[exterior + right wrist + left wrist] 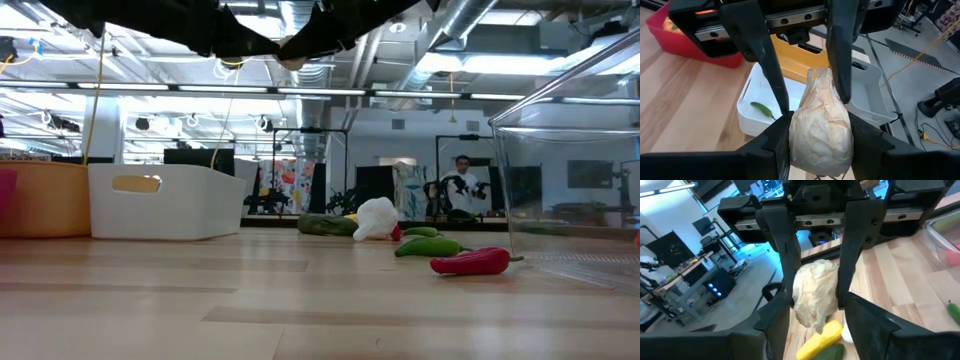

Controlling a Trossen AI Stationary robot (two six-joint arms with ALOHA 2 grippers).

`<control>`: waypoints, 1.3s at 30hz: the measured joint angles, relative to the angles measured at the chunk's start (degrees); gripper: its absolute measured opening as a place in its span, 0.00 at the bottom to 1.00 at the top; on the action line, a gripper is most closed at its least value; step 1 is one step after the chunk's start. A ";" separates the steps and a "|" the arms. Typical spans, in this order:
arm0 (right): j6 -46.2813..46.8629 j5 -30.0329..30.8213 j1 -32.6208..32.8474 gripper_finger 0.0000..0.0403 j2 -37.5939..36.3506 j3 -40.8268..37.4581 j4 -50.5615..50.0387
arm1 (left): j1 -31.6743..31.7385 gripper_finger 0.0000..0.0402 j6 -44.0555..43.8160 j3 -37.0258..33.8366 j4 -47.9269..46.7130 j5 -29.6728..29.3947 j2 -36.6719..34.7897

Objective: Sort produce into baskets
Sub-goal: Put the right white garlic into the yellow bin

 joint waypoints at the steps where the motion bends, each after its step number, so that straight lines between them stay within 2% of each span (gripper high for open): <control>1: -0.01 0.00 0.00 0.45 0.00 0.00 0.03 | 0.00 0.41 0.01 0.00 0.02 0.02 0.00; 13: -0.03 -0.24 -0.39 0.45 0.00 0.00 -0.04 | 0.04 0.11 0.62 0.00 0.34 -0.51 -0.04; 17: -0.03 -0.20 -0.39 0.45 0.00 0.00 -0.03 | 0.04 0.05 1.27 0.00 0.34 -0.48 -0.04; 23: -0.01 -0.20 -0.39 0.49 0.00 0.00 0.15 | 0.04 0.05 1.31 0.00 0.34 -0.49 -0.07; 32: 0.14 -0.22 -0.39 0.63 0.00 0.00 0.28 | 0.07 0.06 1.40 0.00 0.34 -0.58 -0.07; 39: -0.01 0.15 -0.44 0.65 0.02 0.00 0.06 | -0.02 0.06 -0.96 0.00 -0.21 -5.08 -0.39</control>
